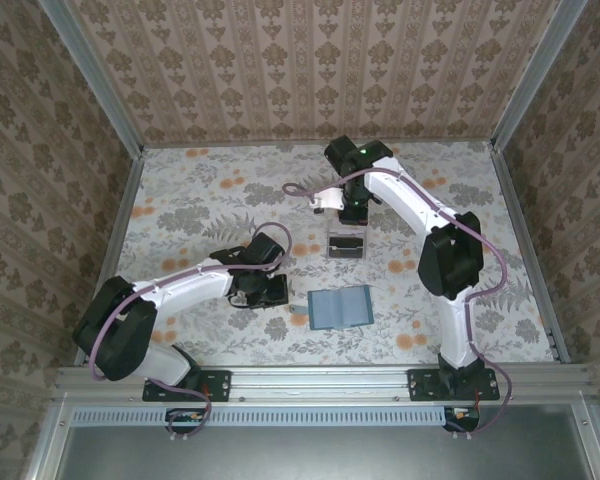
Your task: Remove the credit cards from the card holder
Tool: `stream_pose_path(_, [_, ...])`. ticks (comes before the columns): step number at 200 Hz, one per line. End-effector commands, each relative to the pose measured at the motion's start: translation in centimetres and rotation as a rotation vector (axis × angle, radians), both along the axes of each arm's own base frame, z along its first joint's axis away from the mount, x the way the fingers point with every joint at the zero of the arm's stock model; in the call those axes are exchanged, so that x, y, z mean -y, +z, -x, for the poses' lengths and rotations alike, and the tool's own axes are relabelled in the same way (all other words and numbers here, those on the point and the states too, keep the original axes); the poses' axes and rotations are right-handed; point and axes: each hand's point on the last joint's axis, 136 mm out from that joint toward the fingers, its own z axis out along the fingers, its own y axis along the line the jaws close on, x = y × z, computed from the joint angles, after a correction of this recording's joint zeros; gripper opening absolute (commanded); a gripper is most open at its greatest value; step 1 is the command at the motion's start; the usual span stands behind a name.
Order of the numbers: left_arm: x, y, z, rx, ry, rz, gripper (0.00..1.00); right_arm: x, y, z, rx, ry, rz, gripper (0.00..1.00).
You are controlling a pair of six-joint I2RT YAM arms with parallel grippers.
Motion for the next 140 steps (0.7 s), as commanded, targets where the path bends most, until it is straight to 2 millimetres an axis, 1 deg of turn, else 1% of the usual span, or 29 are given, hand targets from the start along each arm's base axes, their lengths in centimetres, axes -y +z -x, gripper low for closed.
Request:
stream_pose_path(1, [-1.0,0.1,0.6,-0.014,-0.005,-0.009,0.08,0.9,-0.5,0.0,-0.047,0.026,0.051,0.0])
stream_pose_path(19, [-1.3,0.1,0.5,-0.015,0.001,-0.007,0.08,0.9,-0.7,-0.6,-0.052,0.028,0.057,0.0])
stream_pose_path(66, [-1.6,0.0,0.4,-0.022,0.009,-0.005,0.08,0.6,-1.8,-1.0,-0.08,0.039,0.047,0.0])
stream_pose_path(113, [-1.5,0.0,0.2,-0.023,0.011,-0.001,0.08,0.5,-3.4,-0.7,-0.133,0.042,0.042,0.0])
stream_pose_path(140, [-1.5,-0.2,0.3,-0.026,0.013,-0.003,0.09,0.1,-4.1,-0.3,-0.171,0.046,0.017,0.0])
